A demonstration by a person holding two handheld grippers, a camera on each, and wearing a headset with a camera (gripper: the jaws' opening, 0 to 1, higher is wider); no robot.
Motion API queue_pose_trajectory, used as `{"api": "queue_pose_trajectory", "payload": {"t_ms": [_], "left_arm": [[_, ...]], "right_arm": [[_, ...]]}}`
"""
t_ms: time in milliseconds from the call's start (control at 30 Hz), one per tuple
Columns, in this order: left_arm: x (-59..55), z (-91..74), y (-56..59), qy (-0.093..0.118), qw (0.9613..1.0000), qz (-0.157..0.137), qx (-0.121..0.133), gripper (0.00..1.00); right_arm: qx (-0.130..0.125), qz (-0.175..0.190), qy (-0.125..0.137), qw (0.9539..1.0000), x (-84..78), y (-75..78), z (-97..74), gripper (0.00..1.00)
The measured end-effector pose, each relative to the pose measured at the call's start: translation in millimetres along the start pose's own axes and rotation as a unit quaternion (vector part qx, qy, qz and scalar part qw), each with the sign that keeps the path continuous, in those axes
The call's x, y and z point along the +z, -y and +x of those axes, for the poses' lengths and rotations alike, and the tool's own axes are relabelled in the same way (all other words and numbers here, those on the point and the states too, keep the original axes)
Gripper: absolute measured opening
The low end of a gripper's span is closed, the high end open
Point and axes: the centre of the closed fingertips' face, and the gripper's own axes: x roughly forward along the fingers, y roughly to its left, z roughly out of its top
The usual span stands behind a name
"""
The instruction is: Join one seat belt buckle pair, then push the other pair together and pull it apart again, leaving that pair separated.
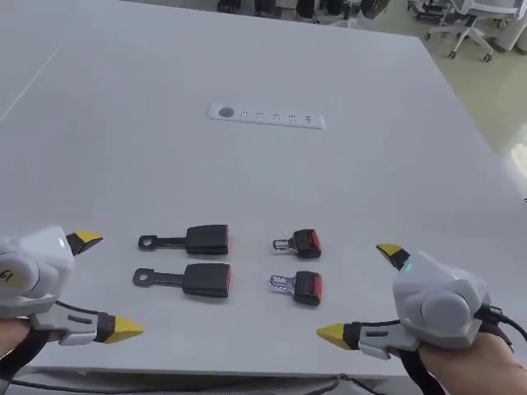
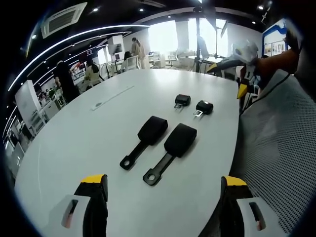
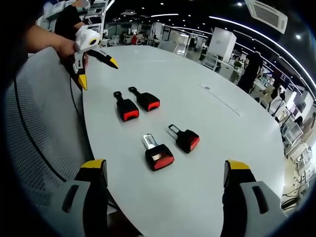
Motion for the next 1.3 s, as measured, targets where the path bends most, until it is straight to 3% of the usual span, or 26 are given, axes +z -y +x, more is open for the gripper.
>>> {"api": "queue_pose_trajectory", "payload": {"t_ms": [367, 567, 700, 1033, 1300], "left_arm": [[1.1, -1.9, -1.8, 0.003, 0.9999, -0.016, 0.000, 0.94], [-5.0, -2.1, -2.7, -0.014, 0.9999, -0.010, 0.001, 0.89], [-5.5, -2.0, -4.2, -0.019, 0.9998, -0.007, 0.002, 0.88], [-3.3, 2.8, 1.9, -0.032, 0.9990, -0.008, -0.030, 0.86], [-3.0, 10.4, 16.0, -0.063, 0.9946, 0.028, -0.076, 0.82]], "right_arm": [[0.002, 0.001, -0.003, 1.0000, 0.1, -1.3, 0.0, 0.98], [0.003, 0.011, -0.027, 0.9996, -6.2, -1.3, 0.8, 0.93], [0.007, 0.005, -0.029, 0.9996, -5.7, -1.5, 1.7, 0.91], [0.038, -0.011, -0.031, 0.9988, -1.4, -6.5, 7.3, 0.80], [0.060, -0.041, -0.037, 0.9967, -0.3, -9.7, 14.5, 0.71]]}}
